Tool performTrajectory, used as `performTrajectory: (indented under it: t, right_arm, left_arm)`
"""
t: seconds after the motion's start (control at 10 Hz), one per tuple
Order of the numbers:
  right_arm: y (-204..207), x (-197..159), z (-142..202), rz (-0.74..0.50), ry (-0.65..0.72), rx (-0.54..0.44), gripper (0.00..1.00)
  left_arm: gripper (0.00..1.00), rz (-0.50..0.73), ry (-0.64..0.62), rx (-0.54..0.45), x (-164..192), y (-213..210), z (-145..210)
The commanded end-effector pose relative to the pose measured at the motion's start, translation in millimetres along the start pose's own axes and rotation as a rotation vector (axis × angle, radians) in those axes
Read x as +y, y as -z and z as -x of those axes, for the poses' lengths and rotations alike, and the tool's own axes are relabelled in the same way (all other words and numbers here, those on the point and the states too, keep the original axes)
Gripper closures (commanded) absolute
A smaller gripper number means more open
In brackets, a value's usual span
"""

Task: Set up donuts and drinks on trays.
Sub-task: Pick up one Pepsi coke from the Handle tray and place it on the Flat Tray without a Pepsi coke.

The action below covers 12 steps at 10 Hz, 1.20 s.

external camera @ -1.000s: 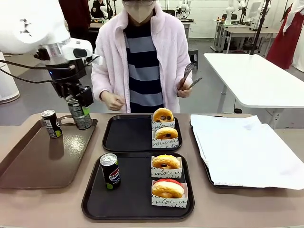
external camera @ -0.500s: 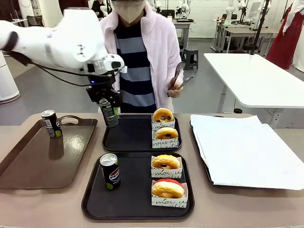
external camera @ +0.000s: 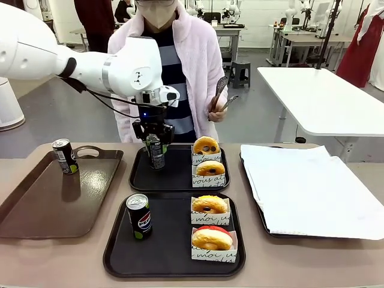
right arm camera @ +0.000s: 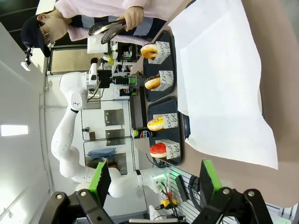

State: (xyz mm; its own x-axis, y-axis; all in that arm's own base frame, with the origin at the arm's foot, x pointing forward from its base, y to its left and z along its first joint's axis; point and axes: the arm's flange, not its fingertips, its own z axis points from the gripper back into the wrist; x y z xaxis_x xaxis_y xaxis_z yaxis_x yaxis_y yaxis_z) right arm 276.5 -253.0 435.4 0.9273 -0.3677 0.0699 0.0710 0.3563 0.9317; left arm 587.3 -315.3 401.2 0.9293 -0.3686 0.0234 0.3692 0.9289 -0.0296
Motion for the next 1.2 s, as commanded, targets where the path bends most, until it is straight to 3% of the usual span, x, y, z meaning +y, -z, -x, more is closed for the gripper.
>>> performTrajectory:
  t: [0.0, 0.8, 0.9, 1.0, 1.1]
  right_arm:
    - [0, 1, -1, -0.020, -0.011, -0.009, 0.00]
    - [0, 1, -1, -0.020, -0.011, -0.009, 0.00]
    - [0, 1, -1, -0.020, -0.011, -0.009, 0.00]
    - [0, 1, -1, -0.020, -0.011, -0.009, 0.00]
    - [0, 1, -1, -0.020, -0.011, -0.009, 0.00]
  left_arm:
    - [0.41, 0.005, -0.026, -0.016, 1, -3, -6]
    - [0.39, 0.013, 0.006, 0.002, 5, 14, 0]
    - [0.21, 0.013, 0.010, 0.003, 4, 13, 2]
    - [0.19, 0.012, 0.009, 0.000, 5, 11, 3]
    - [0.02, 0.011, 0.009, 0.001, 5, 10, 4]
